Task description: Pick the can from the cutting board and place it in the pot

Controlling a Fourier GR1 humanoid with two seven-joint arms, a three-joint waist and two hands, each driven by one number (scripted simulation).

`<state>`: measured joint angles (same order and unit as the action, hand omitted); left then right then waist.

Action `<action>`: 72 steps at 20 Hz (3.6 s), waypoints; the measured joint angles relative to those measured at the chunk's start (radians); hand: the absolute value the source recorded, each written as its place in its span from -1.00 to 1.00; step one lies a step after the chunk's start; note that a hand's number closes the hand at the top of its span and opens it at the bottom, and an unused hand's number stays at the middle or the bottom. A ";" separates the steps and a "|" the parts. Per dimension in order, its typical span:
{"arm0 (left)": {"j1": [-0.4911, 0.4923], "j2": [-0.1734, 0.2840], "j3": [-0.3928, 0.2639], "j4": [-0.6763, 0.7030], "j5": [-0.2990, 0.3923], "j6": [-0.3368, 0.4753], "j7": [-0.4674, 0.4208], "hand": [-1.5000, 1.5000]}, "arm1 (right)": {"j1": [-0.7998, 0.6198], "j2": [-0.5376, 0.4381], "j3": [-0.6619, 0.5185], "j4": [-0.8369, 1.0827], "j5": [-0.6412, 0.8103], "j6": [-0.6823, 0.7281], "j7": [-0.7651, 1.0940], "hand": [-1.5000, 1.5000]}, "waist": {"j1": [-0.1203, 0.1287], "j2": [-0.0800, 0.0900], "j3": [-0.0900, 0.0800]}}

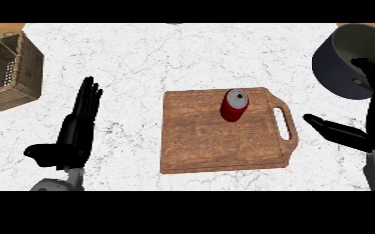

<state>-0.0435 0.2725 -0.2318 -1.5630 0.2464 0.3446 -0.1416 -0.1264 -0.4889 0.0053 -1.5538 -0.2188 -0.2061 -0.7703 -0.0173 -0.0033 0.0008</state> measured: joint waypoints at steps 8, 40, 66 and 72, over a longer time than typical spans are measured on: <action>0.029 -0.017 0.009 -0.008 -0.018 -0.010 -0.022 0.00 | 0.205 -0.056 0.084 -0.264 0.206 -0.066 0.137 -1.00 | 0.004 -0.001 -0.003; 0.025 -0.107 0.055 0.004 -0.110 -0.069 -0.012 0.00 | -0.048 0.115 0.387 -0.168 0.898 0.290 1.019 -1.00 | 0.020 0.003 -0.001; 0.055 -0.184 0.118 -0.029 -0.201 -0.146 0.016 0.00 | -0.162 0.343 0.243 0.152 1.192 0.088 0.737 1.00 | 0.019 -0.002 -0.003; 0.028 -0.177 0.126 -0.024 -0.191 -0.164 0.031 0.00 | -0.278 0.406 0.174 0.301 1.252 0.183 1.002 1.00 | 0.040 -0.002 -0.007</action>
<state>-0.0154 0.0957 -0.1056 -1.5874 0.0555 0.1801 -0.1108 -0.4040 -0.0826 0.1797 -1.2524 1.0330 -0.0234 0.2318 0.0226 -0.0054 -0.0063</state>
